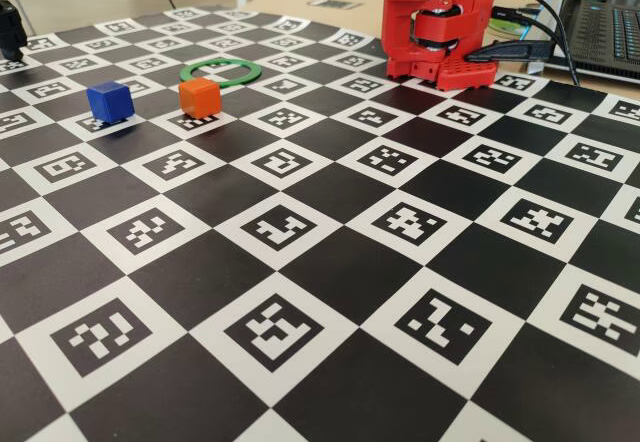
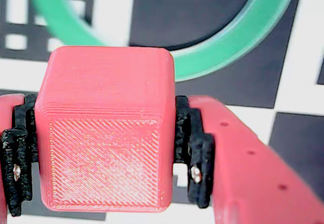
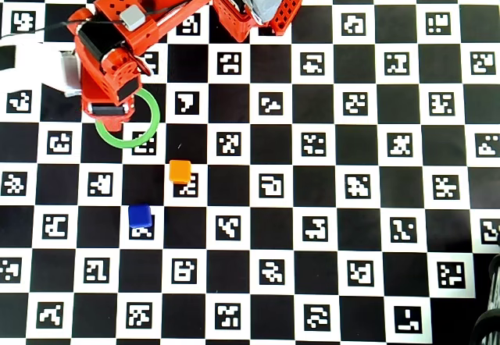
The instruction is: Grab the red cube then put it in the green circle then put the blue cube on top and finally the orange cube on top
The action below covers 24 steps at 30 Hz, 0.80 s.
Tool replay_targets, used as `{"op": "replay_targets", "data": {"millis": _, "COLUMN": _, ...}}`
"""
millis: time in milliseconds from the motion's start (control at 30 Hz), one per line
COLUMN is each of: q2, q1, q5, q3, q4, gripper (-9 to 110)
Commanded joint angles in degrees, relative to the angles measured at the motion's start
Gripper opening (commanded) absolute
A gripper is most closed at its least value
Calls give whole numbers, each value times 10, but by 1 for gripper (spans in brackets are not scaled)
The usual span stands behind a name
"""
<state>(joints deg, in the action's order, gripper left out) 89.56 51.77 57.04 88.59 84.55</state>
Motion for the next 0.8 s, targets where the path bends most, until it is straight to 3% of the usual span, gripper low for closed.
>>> {"op": "replay_targets", "data": {"millis": 0, "q2": 62, "q1": 14, "q5": 27, "q3": 27, "q4": -47, "gripper": 3}}
{"op": "replay_targets", "data": {"millis": 767, "q2": 40, "q1": 38, "q5": 24, "q3": 219, "q4": -267, "gripper": 3}}
